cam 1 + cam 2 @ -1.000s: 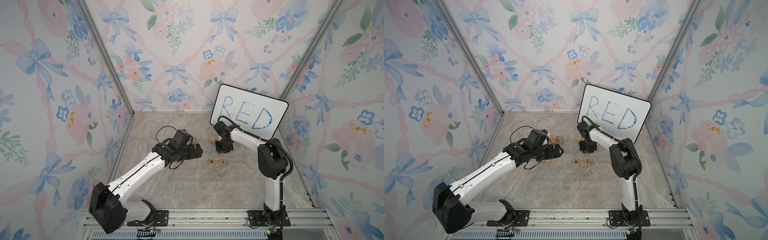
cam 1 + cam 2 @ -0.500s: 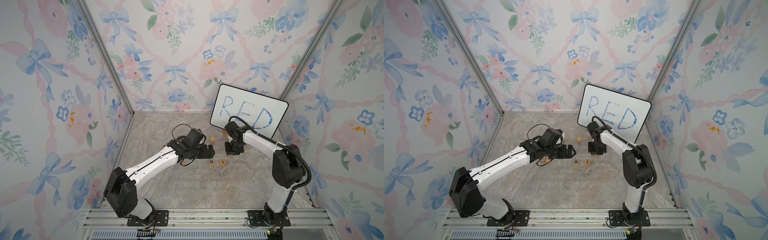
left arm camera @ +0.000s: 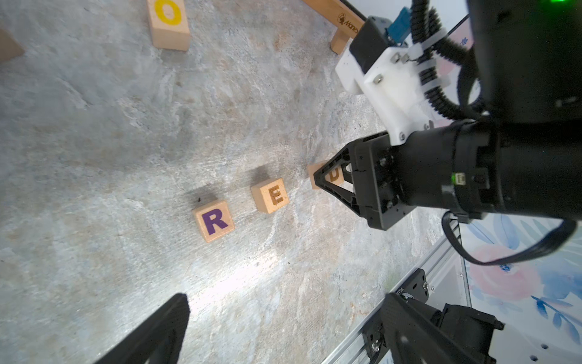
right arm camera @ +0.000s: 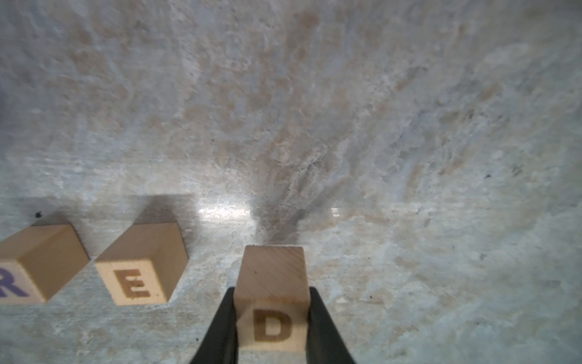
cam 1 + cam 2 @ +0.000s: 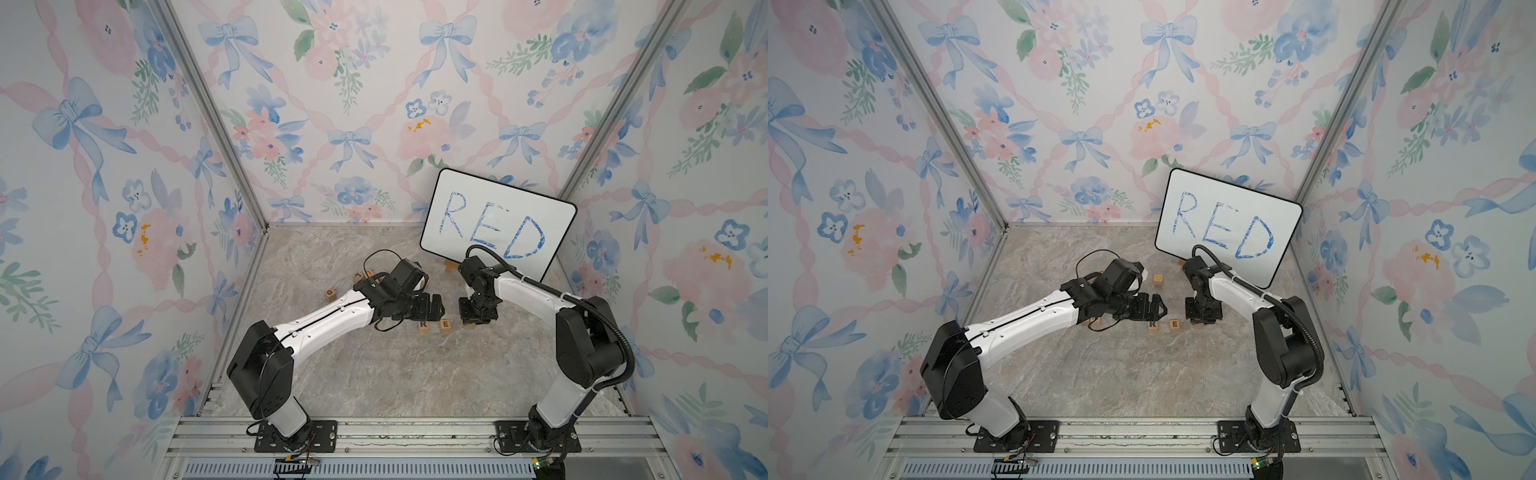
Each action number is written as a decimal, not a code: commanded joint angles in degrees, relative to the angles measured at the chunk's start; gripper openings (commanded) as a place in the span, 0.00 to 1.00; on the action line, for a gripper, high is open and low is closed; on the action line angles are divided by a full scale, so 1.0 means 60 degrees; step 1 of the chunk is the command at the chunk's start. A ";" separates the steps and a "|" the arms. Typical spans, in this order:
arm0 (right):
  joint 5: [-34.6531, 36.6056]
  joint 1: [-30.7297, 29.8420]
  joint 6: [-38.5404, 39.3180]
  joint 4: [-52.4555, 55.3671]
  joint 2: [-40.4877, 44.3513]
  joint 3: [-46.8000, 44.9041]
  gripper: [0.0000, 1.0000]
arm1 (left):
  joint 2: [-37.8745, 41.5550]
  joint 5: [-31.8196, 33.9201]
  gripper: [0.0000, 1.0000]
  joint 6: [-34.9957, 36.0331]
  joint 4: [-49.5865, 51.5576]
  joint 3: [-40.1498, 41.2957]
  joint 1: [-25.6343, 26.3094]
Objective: Assemble the uppercase word "red" with letter blocks
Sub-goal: Place the letter block at the center of the board.
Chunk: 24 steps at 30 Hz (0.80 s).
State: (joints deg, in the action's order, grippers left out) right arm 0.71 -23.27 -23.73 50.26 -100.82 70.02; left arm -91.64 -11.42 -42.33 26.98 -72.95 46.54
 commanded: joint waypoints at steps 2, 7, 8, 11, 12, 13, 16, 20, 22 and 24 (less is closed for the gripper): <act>0.0046 0.0128 0.0164 -0.0334 -0.0105 -0.0068 0.17 | -0.0101 -0.0156 0.98 0.0203 -0.0079 -0.0198 0.0065; 0.0043 0.0201 0.0245 -0.0466 -0.0429 -0.0043 0.18 | -0.0093 -0.0206 0.98 0.0199 -0.0081 -0.0176 0.0077; 0.0029 0.0201 0.0248 -0.0473 -0.0473 -0.0067 0.18 | -0.0084 -0.0193 0.98 0.0197 -0.0087 -0.0176 0.0083; 0.0042 0.0223 0.0346 -0.0551 -0.0534 -0.0128 0.18 | -0.0055 -0.0205 0.98 0.0166 -0.0088 -0.0161 0.0079; 0.0050 0.0218 0.0384 -0.0576 -0.0561 -0.0169 0.19 | -0.0058 -0.0200 0.98 0.0167 -0.0088 -0.0147 0.0079; 0.0058 0.0217 0.0402 -0.0596 -0.0568 -0.0210 0.19 | -0.0049 -0.0193 0.98 0.0157 -0.0087 -0.0134 0.0090; 0.0043 0.0220 0.0454 -0.0617 -0.0640 -0.0285 0.20 | -0.0050 -0.0211 0.98 0.0177 -0.0088 -0.0132 0.0080; 0.0003 0.0244 0.0485 -0.0627 -0.0695 -0.0328 0.22 | -0.0068 -0.0223 0.98 0.0181 -0.0086 -0.0132 0.0087; -0.0027 0.0237 0.0511 -0.0606 -0.0717 -0.0332 0.23 | -0.0099 -0.0222 0.98 0.0183 -0.0081 -0.0147 0.0080; -0.0046 0.0230 0.0534 -0.0571 -0.0725 -0.0317 0.28 | -0.0115 -0.0240 0.98 0.0187 -0.0088 -0.0172 0.0082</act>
State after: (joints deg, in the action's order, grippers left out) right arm 0.69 -22.44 -21.37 46.41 -103.63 68.90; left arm -91.64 -12.05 -42.17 26.81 -72.99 46.74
